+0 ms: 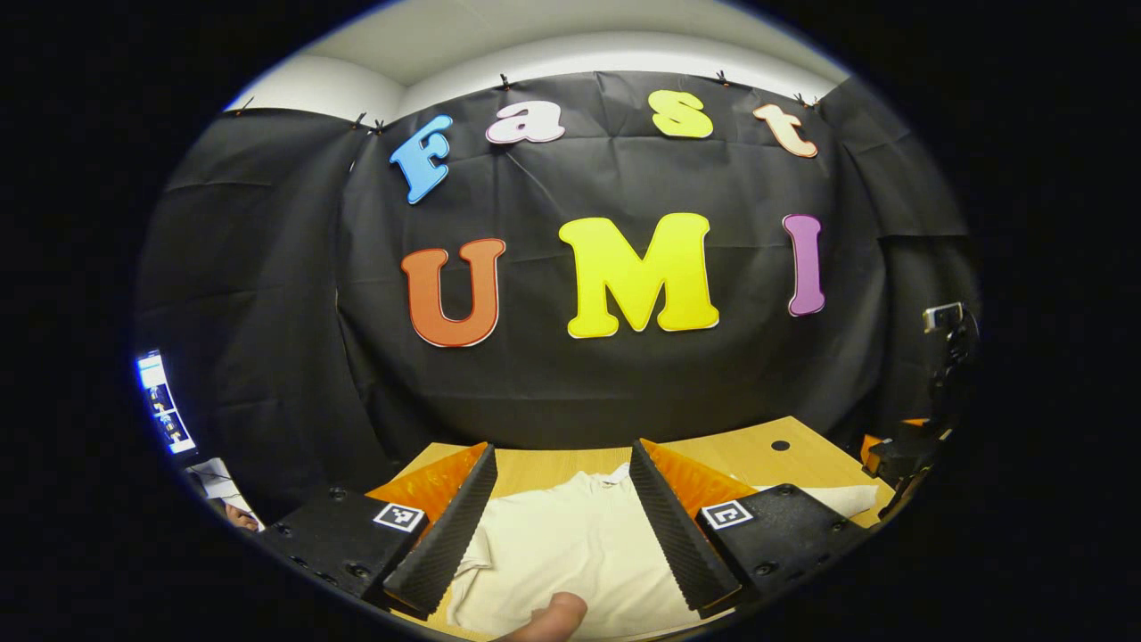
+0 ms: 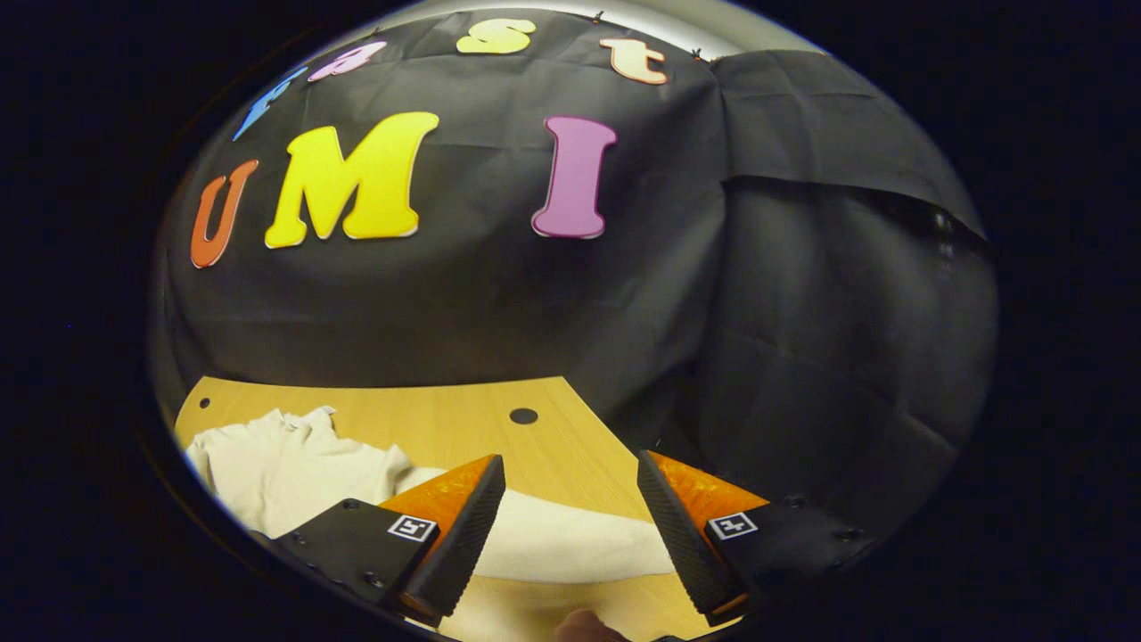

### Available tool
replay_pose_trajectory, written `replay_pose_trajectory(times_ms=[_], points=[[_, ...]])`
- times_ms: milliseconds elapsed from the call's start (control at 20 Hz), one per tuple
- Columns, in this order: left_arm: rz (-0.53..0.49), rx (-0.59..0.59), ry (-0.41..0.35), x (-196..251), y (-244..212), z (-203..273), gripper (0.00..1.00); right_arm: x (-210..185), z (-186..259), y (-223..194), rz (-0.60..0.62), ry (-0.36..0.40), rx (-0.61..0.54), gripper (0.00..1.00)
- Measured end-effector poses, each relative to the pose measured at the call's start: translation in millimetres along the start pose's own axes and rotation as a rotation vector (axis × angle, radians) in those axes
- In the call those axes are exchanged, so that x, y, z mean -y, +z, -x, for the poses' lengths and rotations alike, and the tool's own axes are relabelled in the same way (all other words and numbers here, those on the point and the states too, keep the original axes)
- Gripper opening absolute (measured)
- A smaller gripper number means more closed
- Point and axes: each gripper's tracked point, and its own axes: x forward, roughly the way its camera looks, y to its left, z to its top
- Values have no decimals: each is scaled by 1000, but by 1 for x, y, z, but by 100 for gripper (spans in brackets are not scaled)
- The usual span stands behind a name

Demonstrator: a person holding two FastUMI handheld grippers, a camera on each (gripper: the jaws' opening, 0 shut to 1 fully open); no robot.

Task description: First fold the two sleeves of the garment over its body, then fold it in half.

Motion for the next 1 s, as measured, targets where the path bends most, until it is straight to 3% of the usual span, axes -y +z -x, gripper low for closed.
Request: replay_pose_trajectory(times_ms=[250,550,1000], points=[[-17,-47,45,9,-9,-1,96,38,-63,-77,-5,-57,-182,93],[-17,-71,100,26,-9,-3,97,76,-93,-159,-85,-123,-449,94],[-26,-89,127,22,-12,2,97,69,-99,-188,-68,-143,-615,94]])
